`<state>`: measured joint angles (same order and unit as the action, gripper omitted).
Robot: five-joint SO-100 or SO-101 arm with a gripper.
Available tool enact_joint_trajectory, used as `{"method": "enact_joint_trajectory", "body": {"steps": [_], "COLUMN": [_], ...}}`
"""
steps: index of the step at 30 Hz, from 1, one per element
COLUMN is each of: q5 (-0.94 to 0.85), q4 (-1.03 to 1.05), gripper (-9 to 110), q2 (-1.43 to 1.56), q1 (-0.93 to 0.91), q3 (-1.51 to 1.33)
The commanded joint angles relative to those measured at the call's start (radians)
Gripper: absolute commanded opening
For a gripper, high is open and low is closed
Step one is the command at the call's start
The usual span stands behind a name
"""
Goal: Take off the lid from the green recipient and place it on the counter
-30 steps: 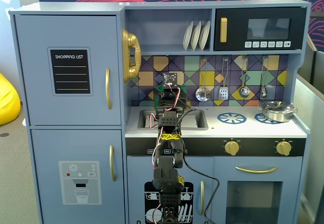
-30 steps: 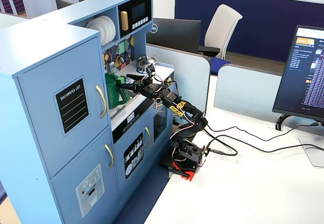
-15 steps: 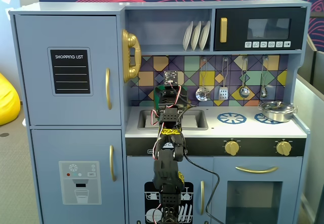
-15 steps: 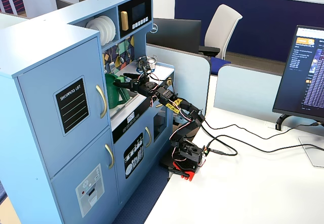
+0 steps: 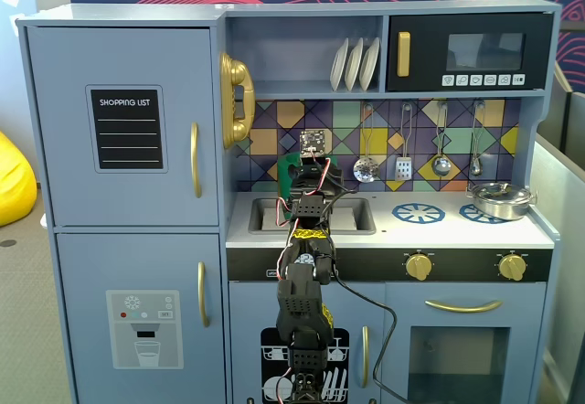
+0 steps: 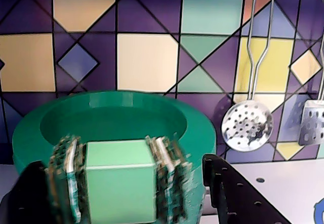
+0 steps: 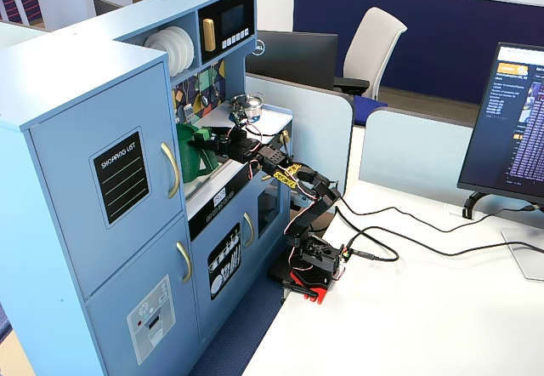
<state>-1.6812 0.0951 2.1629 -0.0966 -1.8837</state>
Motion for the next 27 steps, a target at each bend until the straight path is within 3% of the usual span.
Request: {"method": "enact_joint_trajectory", "body": {"steps": [1, 9, 27], "q5": [-0.002, -0.018, -0.052], "q4": [-0.008, -0.005, -0.198], "gripper": [29, 0, 0], "q2": [-0.006, -0.014, -0.041], "q1": [-0.015, -0.005, 0.011], "q3": [0.084, 0.089, 0.163]}}
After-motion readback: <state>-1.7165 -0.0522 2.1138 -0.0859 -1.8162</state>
